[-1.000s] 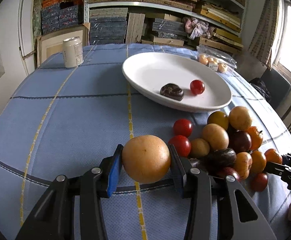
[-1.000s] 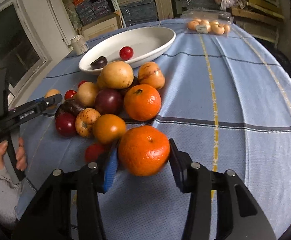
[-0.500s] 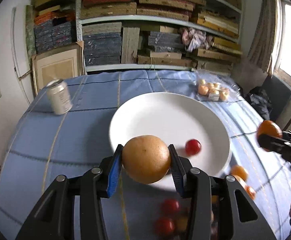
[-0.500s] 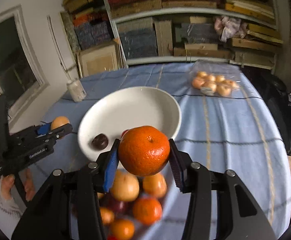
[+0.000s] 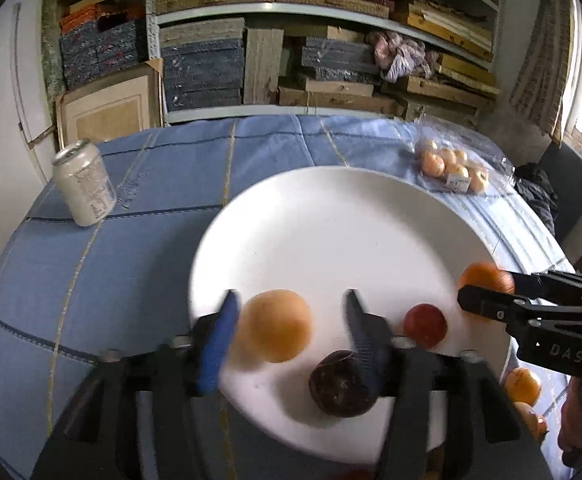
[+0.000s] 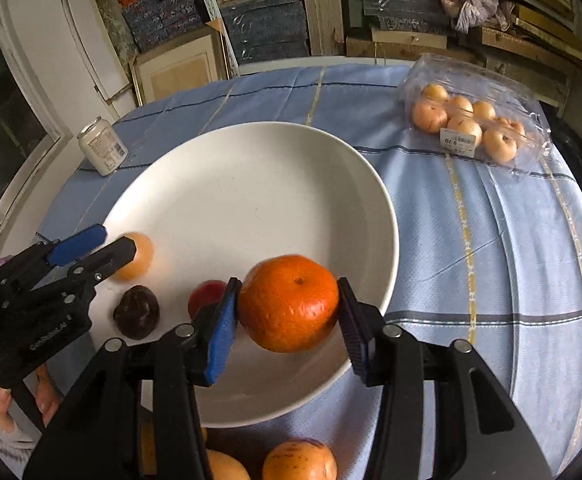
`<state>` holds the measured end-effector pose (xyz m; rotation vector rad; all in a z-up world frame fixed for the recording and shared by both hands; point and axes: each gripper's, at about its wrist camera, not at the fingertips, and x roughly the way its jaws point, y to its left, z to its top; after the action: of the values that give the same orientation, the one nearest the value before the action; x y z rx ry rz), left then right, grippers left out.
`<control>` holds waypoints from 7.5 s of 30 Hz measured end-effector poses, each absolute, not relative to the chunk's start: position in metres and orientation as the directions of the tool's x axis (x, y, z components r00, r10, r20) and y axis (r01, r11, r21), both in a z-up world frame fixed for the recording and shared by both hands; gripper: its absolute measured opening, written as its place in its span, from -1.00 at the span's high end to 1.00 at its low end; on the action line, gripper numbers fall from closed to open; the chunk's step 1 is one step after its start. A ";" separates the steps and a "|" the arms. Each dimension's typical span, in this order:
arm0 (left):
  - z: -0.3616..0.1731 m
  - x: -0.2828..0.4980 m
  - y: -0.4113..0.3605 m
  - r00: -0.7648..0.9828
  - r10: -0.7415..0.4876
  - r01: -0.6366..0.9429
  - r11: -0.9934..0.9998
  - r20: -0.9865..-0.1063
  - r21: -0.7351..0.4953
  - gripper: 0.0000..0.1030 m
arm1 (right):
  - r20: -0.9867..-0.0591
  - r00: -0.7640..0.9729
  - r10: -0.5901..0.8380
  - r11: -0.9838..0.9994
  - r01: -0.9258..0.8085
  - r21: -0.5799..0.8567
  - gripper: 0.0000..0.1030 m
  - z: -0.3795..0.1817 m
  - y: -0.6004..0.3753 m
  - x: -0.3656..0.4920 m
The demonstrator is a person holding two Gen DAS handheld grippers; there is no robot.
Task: Organize fruits
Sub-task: 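Place the pale fruit and orange on the white plate, opening both tools, then grasp another dark plum with the left tool while the right tool grasps a red tomato, then lower plum and tomato onto the white plate and open both tools, then move both open tools back over the fruit pile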
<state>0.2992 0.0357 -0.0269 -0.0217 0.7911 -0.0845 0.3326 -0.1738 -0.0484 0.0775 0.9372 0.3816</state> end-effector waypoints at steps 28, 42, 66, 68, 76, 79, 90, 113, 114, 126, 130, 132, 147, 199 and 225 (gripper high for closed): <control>-0.056 0.114 0.029 0.726 -0.026 0.049 0.999 -0.687 0.014 -0.87 | -0.476 0.780 0.405 0.900 -0.250 0.356 -0.91 -0.035 -0.274 0.112; -0.070 0.137 0.044 0.657 -0.039 0.019 0.999 -0.753 -0.035 -0.93 | -0.464 0.759 0.457 0.861 -0.246 0.445 -0.91 -0.036 -0.287 0.115; -0.078 0.141 0.041 0.625 -0.036 0.040 0.999 -0.780 -0.013 -0.39 | -0.460 0.756 0.466 0.860 -0.265 0.436 -0.91 -0.031 -0.281 0.112; -0.077 0.140 0.040 0.626 -0.032 0.045 0.999 -0.779 -0.004 -0.35 | -0.463 0.754 0.466 0.862 -0.269 0.429 -0.91 -0.031 -0.280 0.112; -0.068 0.130 0.067 0.671 -0.013 -0.033 0.998 -0.741 -0.047 0.14 | -0.582 0.659 0.476 0.876 -0.413 0.248 -0.91 -0.044 -0.232 0.095; -0.065 0.128 0.070 0.678 -0.026 -0.037 0.997 -0.735 -0.069 0.14 | -0.627 0.630 0.458 0.871 -0.459 0.175 -0.75 -0.053 -0.211 0.090; -0.067 0.126 0.057 0.675 -0.060 0.023 0.998 -0.736 -0.061 0.14 | -0.716 0.536 0.447 0.849 -0.507 0.150 0.03 -0.076 -0.188 0.097; 0.008 0.160 0.039 0.765 -0.085 0.096 0.995 -0.639 -0.017 0.14 | -0.590 0.620 0.517 0.844 -0.484 0.232 0.43 0.009 -0.220 0.136; 0.018 0.170 0.037 0.776 -0.085 0.099 0.995 -0.626 -0.013 0.14 | -0.573 0.646 0.504 0.854 -0.474 0.217 0.43 0.023 -0.221 0.147; -0.008 0.322 0.018 0.699 -0.065 0.087 0.996 -0.712 -0.005 0.14 | -0.725 0.556 0.406 0.909 -0.327 0.259 0.43 -0.022 -0.177 0.346; -0.024 0.346 0.021 0.672 -0.086 0.091 0.995 -0.736 -0.033 0.13 | -0.762 0.508 0.401 0.911 -0.311 0.272 0.42 -0.047 -0.171 0.372; -0.029 0.353 0.019 0.668 -0.086 0.090 0.995 -0.739 -0.035 0.11 | -0.772 0.497 0.397 0.912 -0.312 0.268 0.42 -0.053 -0.170 0.377; 0.014 0.242 0.031 0.776 -0.009 0.001 1.000 -0.630 -0.013 -0.66 | -0.541 0.755 0.370 0.926 -0.345 0.151 -0.59 0.019 -0.202 0.229; -0.033 0.132 0.006 0.792 0.175 -0.107 0.983 -0.585 0.150 -0.86 | -0.664 0.671 0.331 0.925 -0.369 0.089 -0.82 -0.075 -0.185 0.129; -0.037 0.137 0.005 0.774 0.136 -0.068 0.989 -0.619 0.132 -0.86 | -0.709 0.594 0.379 0.901 -0.413 0.135 -0.39 -0.086 -0.173 0.138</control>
<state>0.1374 0.0048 -0.0373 0.1046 0.6777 0.1102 0.1380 -0.1730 -0.0857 -0.0451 0.8132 0.4601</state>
